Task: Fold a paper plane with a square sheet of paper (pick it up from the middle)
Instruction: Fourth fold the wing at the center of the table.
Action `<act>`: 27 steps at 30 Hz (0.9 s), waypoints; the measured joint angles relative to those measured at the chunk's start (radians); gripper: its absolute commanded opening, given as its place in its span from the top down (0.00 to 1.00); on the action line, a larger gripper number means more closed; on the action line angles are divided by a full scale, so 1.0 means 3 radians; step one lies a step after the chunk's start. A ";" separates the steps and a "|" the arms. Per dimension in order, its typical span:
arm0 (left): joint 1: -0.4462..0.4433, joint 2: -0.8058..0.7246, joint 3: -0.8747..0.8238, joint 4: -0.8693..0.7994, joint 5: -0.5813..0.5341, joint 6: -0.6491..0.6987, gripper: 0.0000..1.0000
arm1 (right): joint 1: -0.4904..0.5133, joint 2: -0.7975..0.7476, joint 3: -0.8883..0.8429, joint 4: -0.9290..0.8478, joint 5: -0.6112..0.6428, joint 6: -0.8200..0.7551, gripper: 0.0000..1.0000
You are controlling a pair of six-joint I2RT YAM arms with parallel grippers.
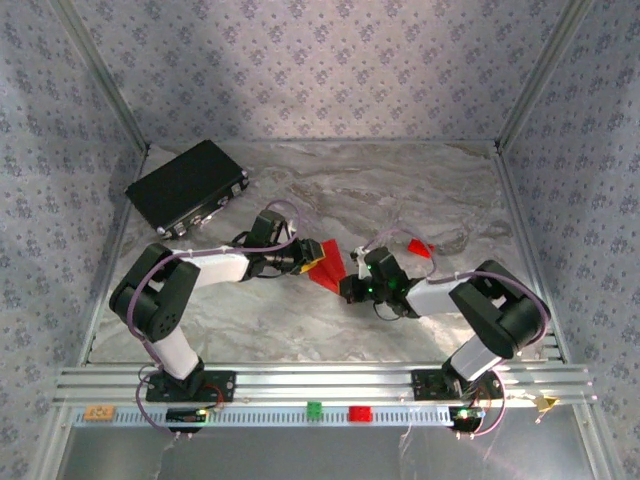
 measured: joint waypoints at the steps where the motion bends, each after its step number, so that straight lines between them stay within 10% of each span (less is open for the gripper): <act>1: 0.0000 0.0001 0.0000 0.0000 0.0001 -0.0003 0.70 | -0.0032 0.0031 0.0017 0.0013 -0.0086 0.0036 0.93; 27: -0.0078 0.0290 0.0070 0.0025 0.0011 0.0000 0.80 | -0.0445 0.0454 0.0003 0.0610 -0.1155 0.1015 0.97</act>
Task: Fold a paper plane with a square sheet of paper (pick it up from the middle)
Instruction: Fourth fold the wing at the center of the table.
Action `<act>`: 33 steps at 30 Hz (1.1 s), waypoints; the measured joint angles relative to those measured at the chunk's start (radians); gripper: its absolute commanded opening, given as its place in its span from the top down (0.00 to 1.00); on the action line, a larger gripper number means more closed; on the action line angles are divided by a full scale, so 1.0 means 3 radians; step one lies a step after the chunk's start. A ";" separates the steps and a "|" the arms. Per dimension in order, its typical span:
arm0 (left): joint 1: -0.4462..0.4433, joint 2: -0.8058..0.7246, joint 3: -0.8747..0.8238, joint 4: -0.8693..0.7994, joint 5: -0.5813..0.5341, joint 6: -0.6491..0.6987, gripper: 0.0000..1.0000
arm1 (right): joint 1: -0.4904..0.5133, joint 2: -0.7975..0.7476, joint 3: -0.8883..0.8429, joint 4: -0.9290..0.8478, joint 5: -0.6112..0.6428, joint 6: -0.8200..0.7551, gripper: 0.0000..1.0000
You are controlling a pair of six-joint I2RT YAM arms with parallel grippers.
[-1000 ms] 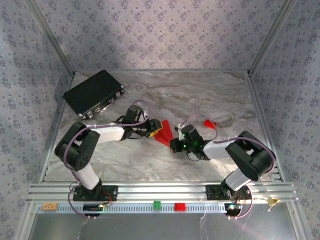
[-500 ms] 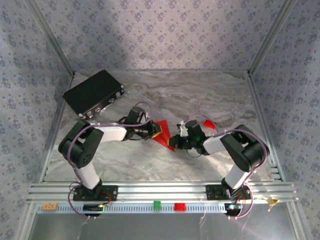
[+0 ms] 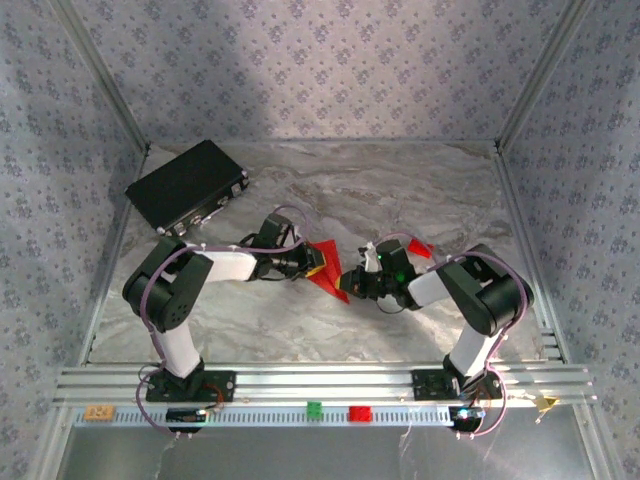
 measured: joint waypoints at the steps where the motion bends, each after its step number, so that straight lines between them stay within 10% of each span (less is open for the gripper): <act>1: -0.0004 0.0000 0.0000 0.0000 -0.0003 0.0001 0.81 | -0.0005 0.0000 -0.0008 0.0020 -0.0001 0.0015 0.97; 33: -0.0010 0.0145 -0.0017 -0.0174 -0.0164 0.0151 0.92 | -0.0122 0.0061 -0.0139 0.0380 -0.0109 0.0215 0.97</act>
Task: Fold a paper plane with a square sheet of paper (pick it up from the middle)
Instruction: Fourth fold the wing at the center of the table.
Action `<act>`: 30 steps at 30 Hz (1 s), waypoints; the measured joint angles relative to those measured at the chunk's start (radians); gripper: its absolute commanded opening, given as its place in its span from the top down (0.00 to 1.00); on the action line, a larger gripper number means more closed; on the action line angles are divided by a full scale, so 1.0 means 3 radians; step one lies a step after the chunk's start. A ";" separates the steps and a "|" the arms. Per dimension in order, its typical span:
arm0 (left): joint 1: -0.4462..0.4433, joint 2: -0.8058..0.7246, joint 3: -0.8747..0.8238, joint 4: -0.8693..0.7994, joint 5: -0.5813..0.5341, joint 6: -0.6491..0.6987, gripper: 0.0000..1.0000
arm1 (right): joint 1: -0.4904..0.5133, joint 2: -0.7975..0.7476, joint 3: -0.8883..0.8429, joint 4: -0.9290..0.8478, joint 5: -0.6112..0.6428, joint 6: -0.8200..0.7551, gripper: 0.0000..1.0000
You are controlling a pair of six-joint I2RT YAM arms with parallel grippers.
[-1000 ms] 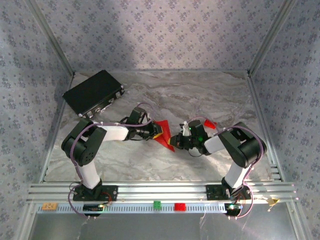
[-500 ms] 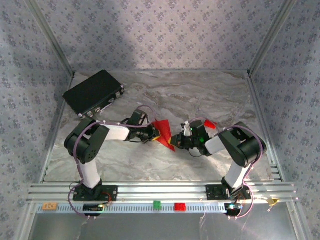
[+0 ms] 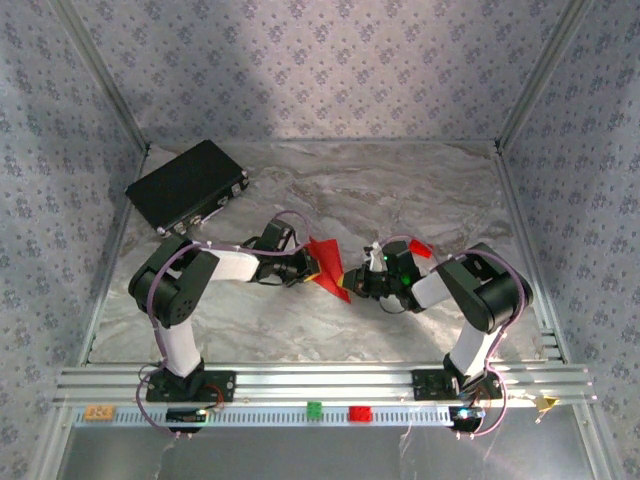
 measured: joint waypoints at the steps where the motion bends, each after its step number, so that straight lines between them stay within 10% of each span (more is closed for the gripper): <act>1: 0.0000 0.0001 0.0000 0.0000 0.0000 0.0004 0.92 | -0.0004 0.0015 -0.0003 0.0014 -0.0005 0.0009 0.97; 30: -0.0017 -0.0025 0.0093 -0.0126 -0.0062 0.0178 0.88 | -0.0086 0.0154 -0.0098 0.0379 -0.0104 0.0196 0.98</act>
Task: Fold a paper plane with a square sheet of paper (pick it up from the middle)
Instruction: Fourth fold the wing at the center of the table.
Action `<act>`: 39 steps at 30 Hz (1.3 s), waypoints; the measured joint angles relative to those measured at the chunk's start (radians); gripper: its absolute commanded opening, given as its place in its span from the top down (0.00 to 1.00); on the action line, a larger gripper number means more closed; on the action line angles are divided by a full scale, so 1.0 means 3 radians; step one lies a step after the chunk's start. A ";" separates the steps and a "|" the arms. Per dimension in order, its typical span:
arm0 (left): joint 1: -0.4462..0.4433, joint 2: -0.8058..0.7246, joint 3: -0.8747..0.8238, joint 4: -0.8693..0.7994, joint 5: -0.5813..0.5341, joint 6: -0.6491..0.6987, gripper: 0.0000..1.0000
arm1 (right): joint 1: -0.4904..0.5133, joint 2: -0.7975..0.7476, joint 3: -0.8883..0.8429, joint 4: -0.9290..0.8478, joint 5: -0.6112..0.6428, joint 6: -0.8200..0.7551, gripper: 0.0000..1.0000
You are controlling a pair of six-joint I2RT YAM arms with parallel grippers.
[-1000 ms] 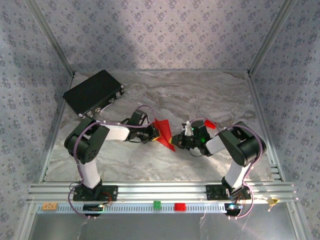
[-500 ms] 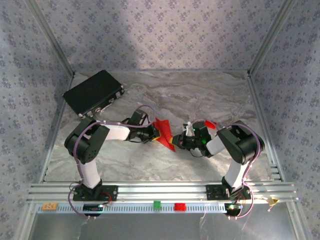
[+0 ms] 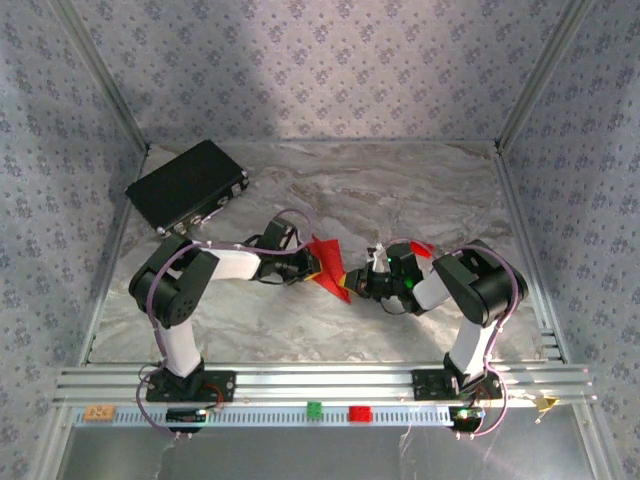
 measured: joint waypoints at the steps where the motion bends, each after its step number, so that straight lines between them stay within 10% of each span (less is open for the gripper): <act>1: -0.0003 -0.0022 0.0001 0.0001 -0.0003 0.0011 0.88 | 0.0000 0.0004 0.0000 0.0004 -0.0001 0.0000 0.98; 39: -0.0114 0.0277 0.0337 0.0206 0.0153 0.0081 0.89 | -0.0031 0.0038 -0.0015 0.0075 -0.0050 0.0037 0.98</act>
